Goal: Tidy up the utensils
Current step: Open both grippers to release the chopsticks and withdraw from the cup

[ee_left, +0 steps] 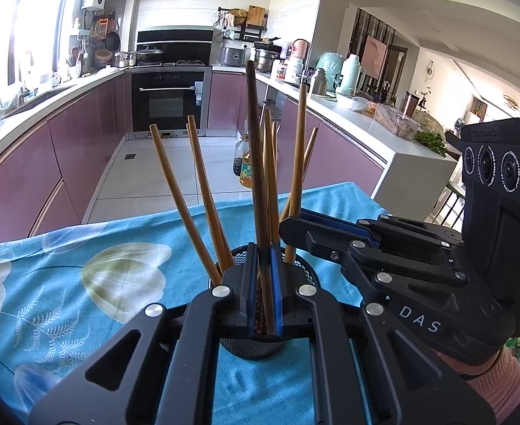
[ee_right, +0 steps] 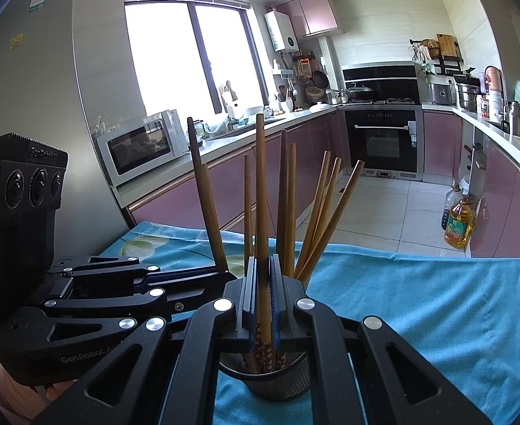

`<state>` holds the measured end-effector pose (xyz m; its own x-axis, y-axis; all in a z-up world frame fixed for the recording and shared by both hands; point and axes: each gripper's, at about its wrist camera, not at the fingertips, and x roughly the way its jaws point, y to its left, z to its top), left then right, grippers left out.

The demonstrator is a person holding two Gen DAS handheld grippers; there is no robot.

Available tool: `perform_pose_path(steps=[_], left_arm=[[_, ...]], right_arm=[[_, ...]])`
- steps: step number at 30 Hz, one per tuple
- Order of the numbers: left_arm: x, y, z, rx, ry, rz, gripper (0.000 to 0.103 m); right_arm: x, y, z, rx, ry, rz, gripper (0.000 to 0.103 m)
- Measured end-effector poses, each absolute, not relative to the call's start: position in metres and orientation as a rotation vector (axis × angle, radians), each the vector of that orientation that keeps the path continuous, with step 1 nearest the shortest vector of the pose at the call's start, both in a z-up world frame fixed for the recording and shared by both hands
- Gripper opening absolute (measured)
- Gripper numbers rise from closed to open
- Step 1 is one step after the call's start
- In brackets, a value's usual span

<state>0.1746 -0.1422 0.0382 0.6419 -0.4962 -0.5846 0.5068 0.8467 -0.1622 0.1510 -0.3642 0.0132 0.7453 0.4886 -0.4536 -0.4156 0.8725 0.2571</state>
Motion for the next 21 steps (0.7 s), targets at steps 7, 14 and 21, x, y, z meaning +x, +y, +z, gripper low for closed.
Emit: perform_pose_path(steps=[7,14,21], left_arm=[[0.18,-0.143,0.036,0.017,0.668,-0.563,0.008],[0.186,-0.144,0.032,0.019,0.681,-0.557,0.009],[0.19,-0.145,0.028,0.018,0.692,-0.557,0.009]], right_arm=[[0.157,-0.364,0.012,0.157,0.549,0.494,0.006],[0.163,-0.364,0.009,0.18,0.565,0.489,0.006],[0.166,-0.365,0.007,0.189,0.572,0.488,0.006]])
